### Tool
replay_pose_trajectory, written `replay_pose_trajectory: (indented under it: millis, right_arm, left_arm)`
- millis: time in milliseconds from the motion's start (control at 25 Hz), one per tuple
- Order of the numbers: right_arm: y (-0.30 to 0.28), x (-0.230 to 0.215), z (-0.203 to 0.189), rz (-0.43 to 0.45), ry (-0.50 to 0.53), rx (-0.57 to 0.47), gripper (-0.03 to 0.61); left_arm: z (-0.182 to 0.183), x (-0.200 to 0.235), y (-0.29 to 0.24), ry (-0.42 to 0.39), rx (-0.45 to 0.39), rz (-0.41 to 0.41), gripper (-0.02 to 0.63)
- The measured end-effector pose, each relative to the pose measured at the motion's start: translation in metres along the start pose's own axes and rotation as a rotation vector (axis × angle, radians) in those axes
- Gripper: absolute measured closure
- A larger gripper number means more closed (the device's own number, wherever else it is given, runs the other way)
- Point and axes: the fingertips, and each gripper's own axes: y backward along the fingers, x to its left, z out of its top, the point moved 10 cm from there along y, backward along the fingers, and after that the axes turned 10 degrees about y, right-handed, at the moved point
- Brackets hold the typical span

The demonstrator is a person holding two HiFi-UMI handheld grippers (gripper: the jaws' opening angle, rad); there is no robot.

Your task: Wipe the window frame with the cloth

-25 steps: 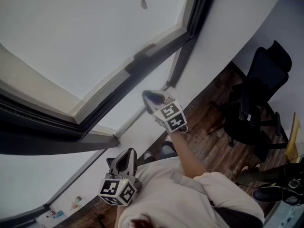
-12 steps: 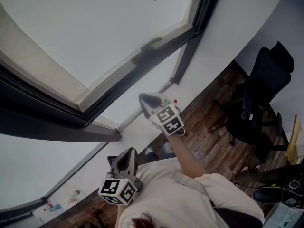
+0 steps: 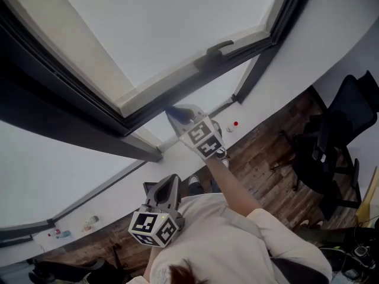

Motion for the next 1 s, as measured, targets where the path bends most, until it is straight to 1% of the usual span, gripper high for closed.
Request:
replay_pose_trajectory:
  millis: [240,360,480,560,720,800,1000]
  right_arm:
    - [-0.044,0.044,0.033,0.150,0.057,-0.038,0.529]
    - [-0.062,0.065,0.041,0.218,0.074,-0.039,0.529]
    - [-0.074,0.081,0.044,0.268,0.095,-0.031,0.529]
    - [-0.081,0.086,0.043,0.283,0.104,-0.022,0.529]
    - [-0.092,0.082,0.039,0.274,0.102,0.012,0.529]
    - [-0.095,0.080,0.038,0.274,0.100,0.018,0.529]
    - [-0.099,0.082,0.040,0.271,0.137,0.028,0.529]
  left_arm:
    - [0.003,0.008,0.015,0.015,-0.043,0.040,0.609]
    - [0.005,0.015,0.026,0.035,-0.076,0.076,0.609]
    - [0.004,0.023,0.040,0.060,-0.122,0.117,0.609]
    - [0.003,0.029,0.048,0.082,-0.154,0.144,0.609]
    - [0.005,0.038,0.059,0.109,-0.208,0.181,0.609]
    - [0.006,0.040,0.063,0.115,-0.225,0.195,0.609]
    - [0.011,0.045,0.067,0.119,-0.249,0.212,0.608]
